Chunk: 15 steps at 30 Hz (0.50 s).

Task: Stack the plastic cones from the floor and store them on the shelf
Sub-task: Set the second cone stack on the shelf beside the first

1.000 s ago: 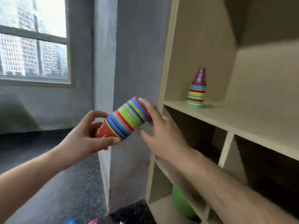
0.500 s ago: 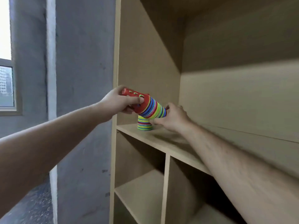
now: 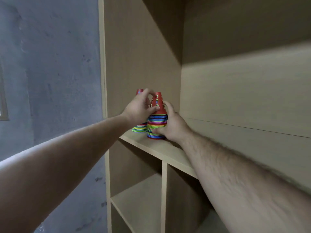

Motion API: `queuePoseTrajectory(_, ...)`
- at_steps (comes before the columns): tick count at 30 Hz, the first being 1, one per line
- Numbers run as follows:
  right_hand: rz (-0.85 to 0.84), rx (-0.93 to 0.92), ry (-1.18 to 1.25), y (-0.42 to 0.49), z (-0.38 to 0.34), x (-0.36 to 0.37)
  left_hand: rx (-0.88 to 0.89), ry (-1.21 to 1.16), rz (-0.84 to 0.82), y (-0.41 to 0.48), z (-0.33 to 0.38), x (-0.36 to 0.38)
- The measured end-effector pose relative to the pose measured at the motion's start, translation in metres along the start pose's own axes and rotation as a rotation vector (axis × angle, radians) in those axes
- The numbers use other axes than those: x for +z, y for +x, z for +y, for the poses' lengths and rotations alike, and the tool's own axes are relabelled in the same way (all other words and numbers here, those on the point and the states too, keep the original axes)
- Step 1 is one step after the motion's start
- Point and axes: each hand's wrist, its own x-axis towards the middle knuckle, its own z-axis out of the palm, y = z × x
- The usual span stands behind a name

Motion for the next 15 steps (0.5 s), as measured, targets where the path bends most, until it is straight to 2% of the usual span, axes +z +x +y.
queuePoseTrajectory(4,-0.027,0.099,-0.063,0.002,-0.002,0.003,0.007,0.112,-0.086,-0.012,-0.018,-0.001)
queuePoseTrajectory(6,0.011,0.137,-0.228,-0.004,-0.012,-0.002,0.0,0.159,-0.104,-0.025,-0.023,-0.012)
queuePoseTrajectory(7,0.061,0.116,-0.329,-0.007,-0.022,-0.007,-0.01,0.163,-0.098,-0.034,-0.025,-0.02)
queuePoseTrajectory(9,0.185,-0.037,-0.428,-0.021,-0.047,-0.011,-0.002,0.172,-0.068,-0.06,-0.028,-0.039)
queuePoseTrajectory(12,0.237,-0.276,-0.153,-0.063,-0.08,0.017,0.012,0.23,-0.053,-0.12,-0.037,-0.075)
queuePoseTrajectory(15,0.058,-0.3,0.123,-0.127,-0.095,0.084,-0.007,0.305,-0.117,-0.2,-0.046,-0.114)
